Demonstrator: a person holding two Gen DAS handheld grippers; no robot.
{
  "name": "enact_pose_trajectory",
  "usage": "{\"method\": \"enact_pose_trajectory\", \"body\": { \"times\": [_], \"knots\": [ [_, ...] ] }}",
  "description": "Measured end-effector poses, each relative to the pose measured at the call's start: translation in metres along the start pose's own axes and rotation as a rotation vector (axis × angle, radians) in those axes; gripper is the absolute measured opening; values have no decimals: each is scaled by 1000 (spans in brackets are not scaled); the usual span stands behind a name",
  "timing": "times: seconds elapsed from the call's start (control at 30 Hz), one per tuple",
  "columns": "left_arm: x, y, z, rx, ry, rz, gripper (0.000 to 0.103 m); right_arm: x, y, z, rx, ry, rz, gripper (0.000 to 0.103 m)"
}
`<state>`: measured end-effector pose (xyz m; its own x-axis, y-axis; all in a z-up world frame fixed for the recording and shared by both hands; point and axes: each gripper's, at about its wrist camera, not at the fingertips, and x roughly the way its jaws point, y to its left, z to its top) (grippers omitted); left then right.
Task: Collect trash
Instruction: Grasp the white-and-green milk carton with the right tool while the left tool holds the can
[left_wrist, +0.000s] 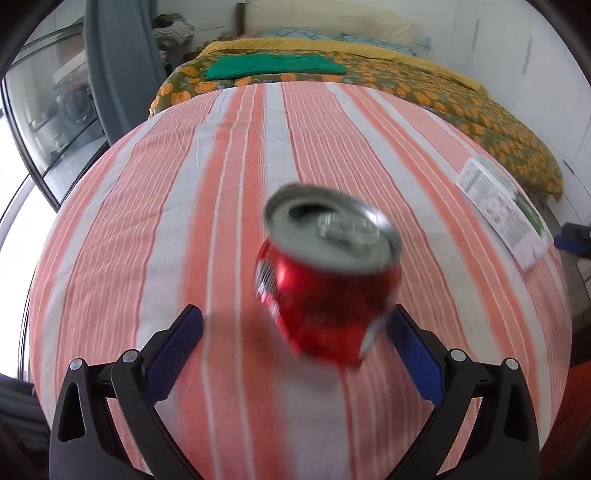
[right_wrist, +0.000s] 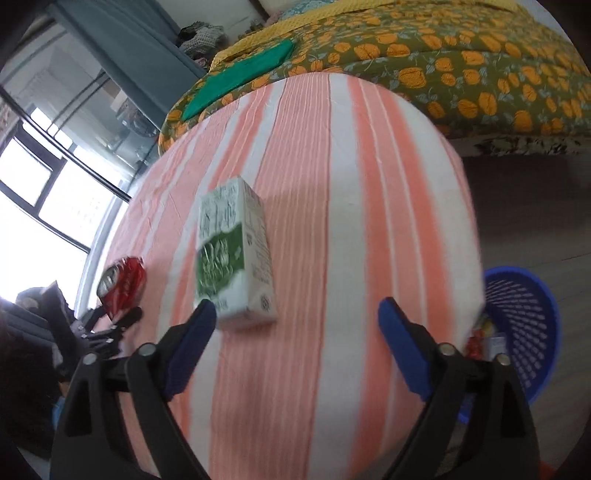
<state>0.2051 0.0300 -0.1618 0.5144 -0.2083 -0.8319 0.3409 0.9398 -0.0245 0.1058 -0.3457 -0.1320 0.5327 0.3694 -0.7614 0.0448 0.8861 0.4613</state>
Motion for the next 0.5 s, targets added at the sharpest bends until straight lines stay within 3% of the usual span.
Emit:
{"method": "enact_pose_trajectory", "body": {
  "times": [0.1,0.2,0.37,0.5],
  "knots": [
    [-15,12,-16,-16,-16,-37,98,-7,-2,-8,-79,-2,-82,89],
    [-18,10,-12,-31,-26,-54,98,-6,2,-1,-117,-9,-118,89],
    [-2,-17,17,21,3,2,98,13,47,28,-201,14,-109,92],
    [9,-23,32,32,18,79,98,43,86,43,-323,58,-213,92]
  ]
}}
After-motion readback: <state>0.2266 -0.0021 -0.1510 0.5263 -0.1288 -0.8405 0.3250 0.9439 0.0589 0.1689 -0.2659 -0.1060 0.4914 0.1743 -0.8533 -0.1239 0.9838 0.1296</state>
